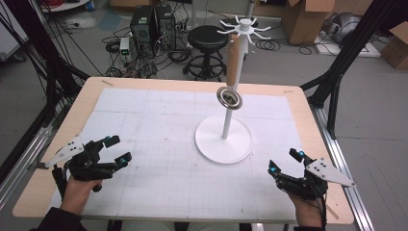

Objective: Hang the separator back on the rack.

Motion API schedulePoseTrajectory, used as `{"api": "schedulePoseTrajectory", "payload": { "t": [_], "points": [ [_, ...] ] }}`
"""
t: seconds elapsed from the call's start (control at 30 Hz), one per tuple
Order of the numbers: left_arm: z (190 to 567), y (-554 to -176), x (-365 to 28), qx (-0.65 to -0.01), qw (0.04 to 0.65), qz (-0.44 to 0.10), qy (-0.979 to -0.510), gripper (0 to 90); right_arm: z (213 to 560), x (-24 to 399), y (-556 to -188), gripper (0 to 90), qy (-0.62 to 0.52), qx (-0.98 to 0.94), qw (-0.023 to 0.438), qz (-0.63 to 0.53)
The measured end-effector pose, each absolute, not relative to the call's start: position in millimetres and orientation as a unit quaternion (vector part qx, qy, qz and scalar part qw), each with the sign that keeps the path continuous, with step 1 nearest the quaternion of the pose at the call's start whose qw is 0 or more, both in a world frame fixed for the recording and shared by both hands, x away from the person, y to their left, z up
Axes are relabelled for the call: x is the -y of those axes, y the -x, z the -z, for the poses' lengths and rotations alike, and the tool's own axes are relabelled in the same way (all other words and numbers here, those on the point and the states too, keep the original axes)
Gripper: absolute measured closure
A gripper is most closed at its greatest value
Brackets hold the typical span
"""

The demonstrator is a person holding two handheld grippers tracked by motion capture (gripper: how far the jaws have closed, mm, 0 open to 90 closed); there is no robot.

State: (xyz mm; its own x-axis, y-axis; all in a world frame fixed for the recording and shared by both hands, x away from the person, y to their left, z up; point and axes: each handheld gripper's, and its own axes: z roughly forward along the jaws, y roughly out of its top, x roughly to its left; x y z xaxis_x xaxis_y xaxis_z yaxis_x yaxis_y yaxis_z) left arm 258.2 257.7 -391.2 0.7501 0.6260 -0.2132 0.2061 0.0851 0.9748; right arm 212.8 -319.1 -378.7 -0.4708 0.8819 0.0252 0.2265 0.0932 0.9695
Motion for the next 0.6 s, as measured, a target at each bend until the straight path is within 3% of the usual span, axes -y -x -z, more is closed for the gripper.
{"api": "schedulePoseTrajectory", "payload": {
  "t": [0.6],
  "points": [
    [393.8, -258.2, -255.8, -0.322, 0.66, -0.155, -0.661, 15.3, 379.6, 320.8, -213.0, 16.7, -0.416, -0.67, 0.3, -0.536]
  ]
}}
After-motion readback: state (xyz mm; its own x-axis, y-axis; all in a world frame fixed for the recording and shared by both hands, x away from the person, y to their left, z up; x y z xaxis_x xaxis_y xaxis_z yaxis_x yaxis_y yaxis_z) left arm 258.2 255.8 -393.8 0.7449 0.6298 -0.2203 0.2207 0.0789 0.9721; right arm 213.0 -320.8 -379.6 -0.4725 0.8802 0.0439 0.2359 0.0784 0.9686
